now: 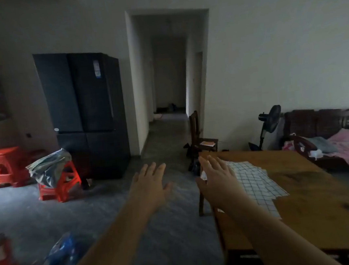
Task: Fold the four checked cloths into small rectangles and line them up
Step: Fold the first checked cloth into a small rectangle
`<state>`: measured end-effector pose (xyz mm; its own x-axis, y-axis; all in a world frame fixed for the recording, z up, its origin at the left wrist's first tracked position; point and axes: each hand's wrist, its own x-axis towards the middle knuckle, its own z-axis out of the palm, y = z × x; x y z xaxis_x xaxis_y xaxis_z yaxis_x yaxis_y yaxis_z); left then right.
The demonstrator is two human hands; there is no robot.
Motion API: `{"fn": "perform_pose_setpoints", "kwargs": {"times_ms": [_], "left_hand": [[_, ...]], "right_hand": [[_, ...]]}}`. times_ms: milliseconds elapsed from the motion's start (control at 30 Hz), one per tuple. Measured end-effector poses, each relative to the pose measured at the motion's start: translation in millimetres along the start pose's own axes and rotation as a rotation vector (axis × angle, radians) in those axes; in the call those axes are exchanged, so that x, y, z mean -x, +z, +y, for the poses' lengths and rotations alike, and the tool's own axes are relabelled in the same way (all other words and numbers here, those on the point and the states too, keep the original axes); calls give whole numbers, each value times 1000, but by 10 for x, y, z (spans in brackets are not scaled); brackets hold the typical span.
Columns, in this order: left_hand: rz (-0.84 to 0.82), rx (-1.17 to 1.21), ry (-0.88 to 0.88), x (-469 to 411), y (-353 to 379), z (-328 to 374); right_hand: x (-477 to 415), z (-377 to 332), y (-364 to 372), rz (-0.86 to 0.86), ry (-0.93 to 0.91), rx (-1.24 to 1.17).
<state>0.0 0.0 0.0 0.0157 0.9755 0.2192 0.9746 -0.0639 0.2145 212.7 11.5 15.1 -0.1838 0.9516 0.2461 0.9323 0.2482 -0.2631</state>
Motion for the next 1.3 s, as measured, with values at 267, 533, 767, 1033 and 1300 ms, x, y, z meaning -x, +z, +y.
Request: {"fn": "perform_pose_setpoints", "kwargs": {"times_ms": [267,533,767,1033,1300], "left_hand": [[-43,-6,-36,-933,-208,-1271],[-72,-42,-11,-1886,-136,-1855],[-66,-39,19,-2921,189,-1874],[-72,-55,-3,-4496,628,-1632],[-147,-22,46,-5786,1311,-1314]], "right_hand": [[-1196,-869,401,36,-12,-34],[-2200,-1067,821,13,54,-69],[-3128,-744,1156,14,92,-63],[-4558,21,1493,13,94,-102],[-5574,971,1737,-8,159,-103]]}}
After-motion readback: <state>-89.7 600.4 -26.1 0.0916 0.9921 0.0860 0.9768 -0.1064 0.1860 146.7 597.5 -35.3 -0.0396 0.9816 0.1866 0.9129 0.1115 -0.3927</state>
